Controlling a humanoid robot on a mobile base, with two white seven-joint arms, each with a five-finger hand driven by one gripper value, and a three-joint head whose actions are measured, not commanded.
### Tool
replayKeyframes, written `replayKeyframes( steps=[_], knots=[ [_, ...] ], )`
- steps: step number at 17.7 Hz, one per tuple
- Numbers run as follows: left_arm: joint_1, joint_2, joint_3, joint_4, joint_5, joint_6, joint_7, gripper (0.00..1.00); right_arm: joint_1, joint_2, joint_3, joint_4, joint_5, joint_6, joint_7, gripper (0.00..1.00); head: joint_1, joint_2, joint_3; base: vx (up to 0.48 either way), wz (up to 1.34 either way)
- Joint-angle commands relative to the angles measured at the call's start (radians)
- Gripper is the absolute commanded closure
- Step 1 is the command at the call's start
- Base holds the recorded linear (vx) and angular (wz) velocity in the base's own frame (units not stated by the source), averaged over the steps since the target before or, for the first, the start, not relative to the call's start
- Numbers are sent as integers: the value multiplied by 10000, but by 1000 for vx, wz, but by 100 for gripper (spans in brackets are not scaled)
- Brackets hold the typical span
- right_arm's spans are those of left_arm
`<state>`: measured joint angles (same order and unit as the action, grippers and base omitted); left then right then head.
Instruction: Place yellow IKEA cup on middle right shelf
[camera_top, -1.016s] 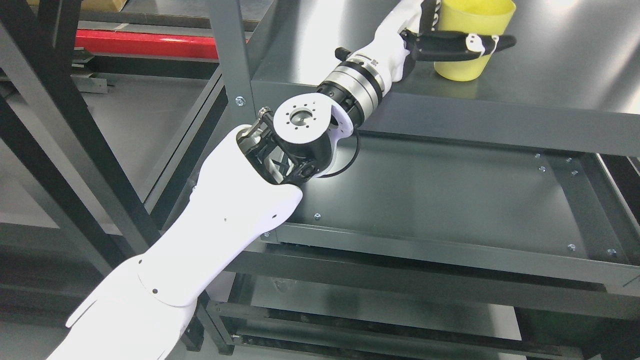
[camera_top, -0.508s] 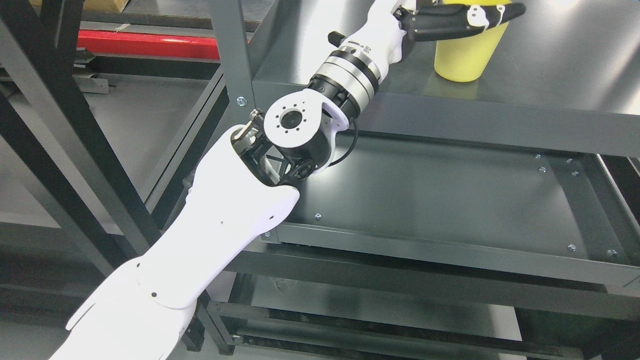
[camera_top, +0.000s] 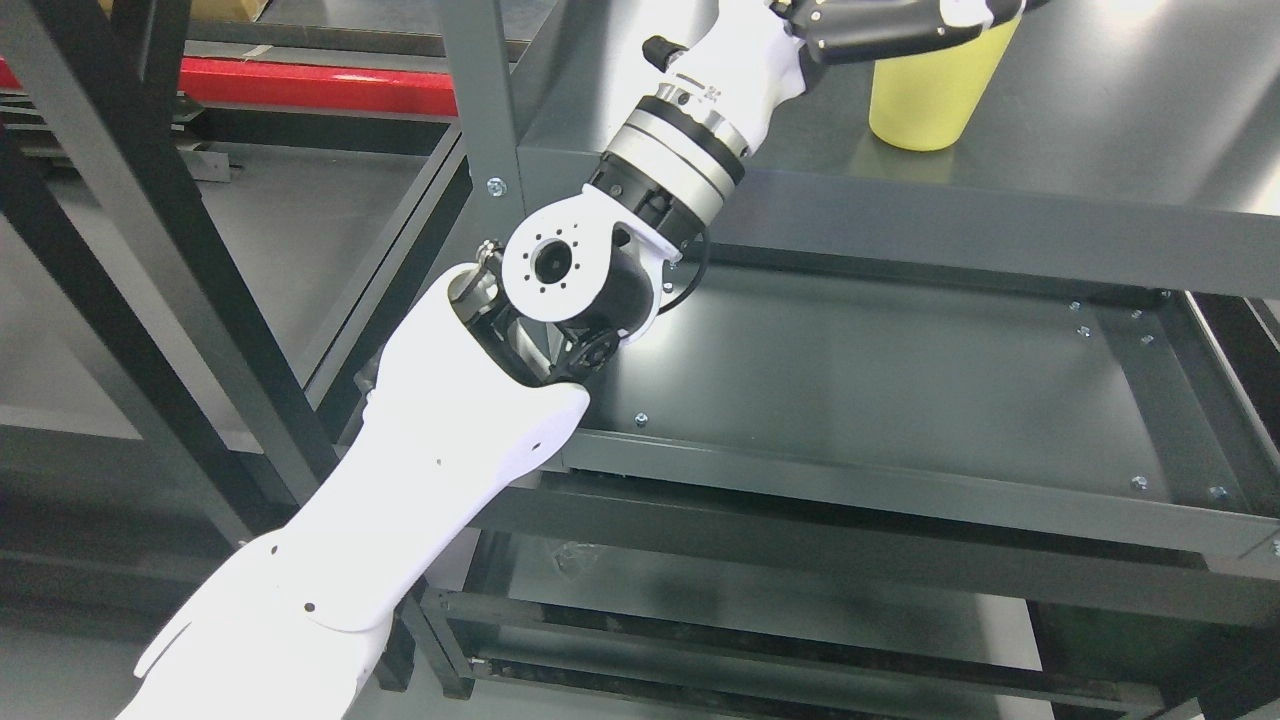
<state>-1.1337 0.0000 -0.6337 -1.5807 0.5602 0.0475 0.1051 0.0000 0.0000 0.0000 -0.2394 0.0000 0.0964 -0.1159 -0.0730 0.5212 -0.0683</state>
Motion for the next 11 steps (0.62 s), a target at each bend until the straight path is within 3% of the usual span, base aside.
replayKeyframes(
  steps=[1,4,7,11],
  knots=[
    [491,174,631,-468,-386,-153,-483,1,138,-175,169,1,-245,-28,-7,1,0,0,0,-68,0],
    [675,174,615,-576,-401,-153,-1293,1,123,-175,169,1,-245,-28,-7,1,0,0,0,-103,-18],
    [1272,174,249,-515,-386,-107,-3117,1,138,-175,169,1,-245,-28,-7,1,0,0,0,-116,-80],
    [2315,174,-1038,97,-782,-30,-4716,1,138,-175,169,1,-245,-28,-7,1,0,0,0,-137,20]
  ],
)
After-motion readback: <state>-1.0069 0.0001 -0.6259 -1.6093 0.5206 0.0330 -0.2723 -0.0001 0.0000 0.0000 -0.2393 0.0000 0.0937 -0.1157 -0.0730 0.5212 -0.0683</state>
